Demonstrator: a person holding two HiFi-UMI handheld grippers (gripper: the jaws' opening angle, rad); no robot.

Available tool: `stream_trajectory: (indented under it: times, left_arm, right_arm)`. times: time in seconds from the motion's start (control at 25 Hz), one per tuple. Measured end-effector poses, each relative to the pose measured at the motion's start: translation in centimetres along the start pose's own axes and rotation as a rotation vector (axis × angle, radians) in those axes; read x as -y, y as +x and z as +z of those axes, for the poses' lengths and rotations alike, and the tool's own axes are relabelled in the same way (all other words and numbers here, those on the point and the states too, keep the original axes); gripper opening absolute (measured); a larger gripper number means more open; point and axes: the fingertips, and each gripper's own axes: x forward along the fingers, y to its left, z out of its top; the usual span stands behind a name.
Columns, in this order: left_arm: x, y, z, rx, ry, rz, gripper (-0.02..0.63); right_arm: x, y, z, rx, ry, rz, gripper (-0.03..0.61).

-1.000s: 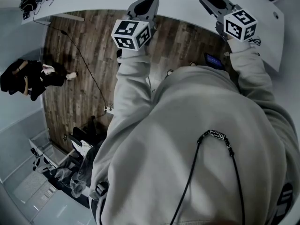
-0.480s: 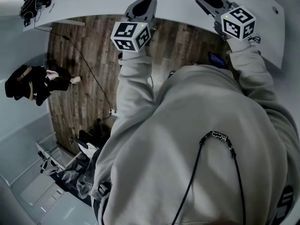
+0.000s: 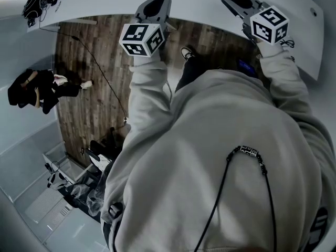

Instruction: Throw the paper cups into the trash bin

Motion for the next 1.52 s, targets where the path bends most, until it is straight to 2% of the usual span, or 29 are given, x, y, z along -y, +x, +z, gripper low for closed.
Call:
stream_trajectory:
  times: [0.24, 0.44, 0.72, 1.0, 1.2, 1.36, 1.52]
  left_arm:
    - [-2.6, 1.9, 1.0, 0.027, 0.012, -0.016, -0.005]
    - [-6.4, 5.2, 1.7, 0.032, 0.005, -0.025, -0.005]
    - [-14.9, 7.9, -0.2, 0.02, -0.039, -0.009, -0.005]
    - [-22.4, 10.6, -0.1, -0.019, -0.06, -0.076, -0.005]
    - [-24.5, 14.1, -1.4, -0.064, -0.054, -0.143, -0.005]
    - [-24.3, 15.2, -2.0, -0.078, -0.055, -0.176, -0.005]
    - [-26.1, 16.2, -1.5, -0.087, -0.045, -0.146, -0.005]
  right_arm:
    - [1.1, 2.3, -0.2, -0.024, -0.018, -0.007, 0.02]
    - [4.2, 5.8, 0.4, -0.061, -0.029, -0.008, 0.02]
    - [7.4, 13.8, 0.3, -0.113, -0.038, -0.007, 0.02]
    - [10.1, 21.3, 3.6, -0.128, -0.081, -0.079, 0.02]
    - [12.4, 23.7, 3.5, -0.146, -0.107, -0.116, 0.02]
    - [13.4, 24.8, 2.8, -0.165, -0.098, -0.104, 0.02]
    - [15.1, 26.6, 3.4, -0.159, -0.095, -0.079, 0.02]
